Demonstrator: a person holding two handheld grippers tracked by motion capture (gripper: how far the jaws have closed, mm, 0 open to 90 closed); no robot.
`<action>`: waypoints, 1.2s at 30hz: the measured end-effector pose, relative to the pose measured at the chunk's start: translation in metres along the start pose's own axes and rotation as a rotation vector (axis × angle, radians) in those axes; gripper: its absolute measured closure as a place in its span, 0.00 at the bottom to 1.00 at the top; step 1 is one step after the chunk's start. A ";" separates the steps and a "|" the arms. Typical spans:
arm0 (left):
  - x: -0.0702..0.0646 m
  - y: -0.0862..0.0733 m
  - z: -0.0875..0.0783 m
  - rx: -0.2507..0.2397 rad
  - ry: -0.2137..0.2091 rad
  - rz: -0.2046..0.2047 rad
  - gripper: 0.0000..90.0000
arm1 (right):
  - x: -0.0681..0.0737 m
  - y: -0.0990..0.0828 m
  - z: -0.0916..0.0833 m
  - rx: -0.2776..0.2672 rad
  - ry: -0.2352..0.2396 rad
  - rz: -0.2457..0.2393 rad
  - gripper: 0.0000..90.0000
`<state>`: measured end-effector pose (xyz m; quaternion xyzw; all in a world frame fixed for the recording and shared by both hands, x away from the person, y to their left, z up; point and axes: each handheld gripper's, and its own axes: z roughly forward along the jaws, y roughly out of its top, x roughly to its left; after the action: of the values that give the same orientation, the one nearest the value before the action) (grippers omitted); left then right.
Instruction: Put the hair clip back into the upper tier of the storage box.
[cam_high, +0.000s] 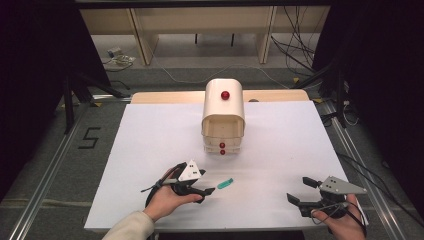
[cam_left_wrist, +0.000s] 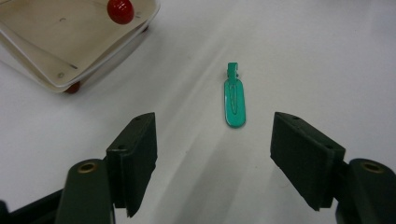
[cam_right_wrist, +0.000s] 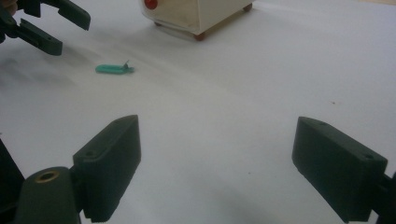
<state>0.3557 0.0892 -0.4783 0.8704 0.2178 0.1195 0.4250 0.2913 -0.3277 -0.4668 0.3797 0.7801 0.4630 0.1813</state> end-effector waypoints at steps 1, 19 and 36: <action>0.000 0.001 0.002 0.004 -0.002 0.005 0.36 | 0.000 0.000 0.000 0.000 0.001 -0.001 0.18; -0.005 0.014 0.037 0.067 -0.037 0.049 0.49 | 0.000 0.000 0.001 0.005 0.001 0.000 0.18; -0.012 0.033 0.067 0.077 -0.050 0.041 0.66 | 0.001 0.000 0.001 0.008 0.002 0.001 0.18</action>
<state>0.3802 0.0197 -0.4933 0.8932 0.1936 0.0981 0.3938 0.2914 -0.3269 -0.4674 0.3804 0.7819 0.4604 0.1789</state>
